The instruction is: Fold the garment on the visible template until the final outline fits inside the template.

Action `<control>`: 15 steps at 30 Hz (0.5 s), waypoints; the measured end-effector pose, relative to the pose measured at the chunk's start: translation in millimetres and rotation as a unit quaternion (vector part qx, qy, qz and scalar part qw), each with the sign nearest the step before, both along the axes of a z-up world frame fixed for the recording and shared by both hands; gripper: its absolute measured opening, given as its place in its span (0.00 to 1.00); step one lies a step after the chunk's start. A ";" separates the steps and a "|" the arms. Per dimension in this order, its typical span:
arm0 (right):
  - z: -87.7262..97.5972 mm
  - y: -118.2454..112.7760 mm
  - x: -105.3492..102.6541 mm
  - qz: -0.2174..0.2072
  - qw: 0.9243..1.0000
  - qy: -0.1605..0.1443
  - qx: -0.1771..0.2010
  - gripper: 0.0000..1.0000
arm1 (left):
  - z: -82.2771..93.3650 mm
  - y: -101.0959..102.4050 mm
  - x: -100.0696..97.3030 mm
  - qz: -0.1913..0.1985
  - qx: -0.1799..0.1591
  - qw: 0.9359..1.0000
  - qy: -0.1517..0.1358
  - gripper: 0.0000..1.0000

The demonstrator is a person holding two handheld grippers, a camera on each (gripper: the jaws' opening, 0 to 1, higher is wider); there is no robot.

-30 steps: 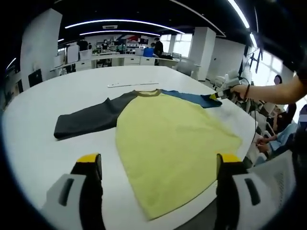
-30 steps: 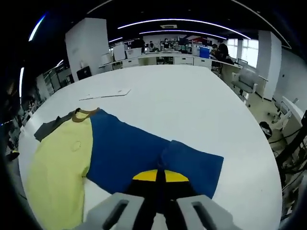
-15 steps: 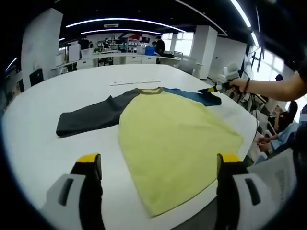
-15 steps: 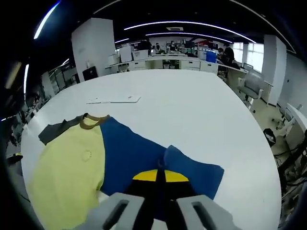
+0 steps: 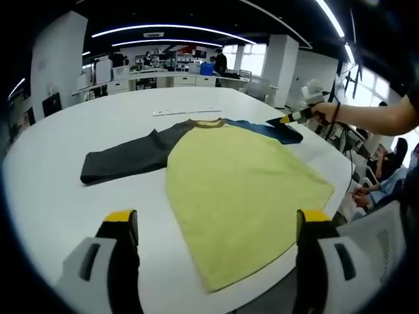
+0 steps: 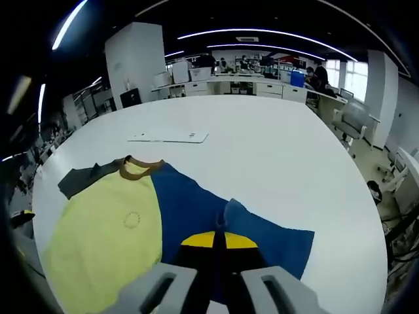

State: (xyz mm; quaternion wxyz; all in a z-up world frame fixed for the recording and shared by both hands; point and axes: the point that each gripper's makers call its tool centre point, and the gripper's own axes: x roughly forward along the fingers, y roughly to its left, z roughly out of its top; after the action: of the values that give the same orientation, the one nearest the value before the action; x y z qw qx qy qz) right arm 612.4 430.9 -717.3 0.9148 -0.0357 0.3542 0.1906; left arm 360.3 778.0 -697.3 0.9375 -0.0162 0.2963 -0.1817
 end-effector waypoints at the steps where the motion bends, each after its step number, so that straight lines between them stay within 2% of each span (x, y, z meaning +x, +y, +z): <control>1: 0.4 2.3 0.2 0.002 1.000 -0.001 0.000 0.00 | -0.1 -0.1 -0.3 -0.001 0.000 1.000 0.000 0.98; 15: 2.1 31.5 9.2 0.034 0.999 0.002 -0.003 0.00 | -0.6 -2.4 -3.3 -0.003 -0.007 1.000 -0.003 0.98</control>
State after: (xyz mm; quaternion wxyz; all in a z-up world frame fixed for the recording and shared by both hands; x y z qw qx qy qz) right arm 621.6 462.4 -715.2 0.9068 -0.0506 0.3555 0.2208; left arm 357.0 775.6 -697.9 0.9377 -0.0217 0.2922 -0.1866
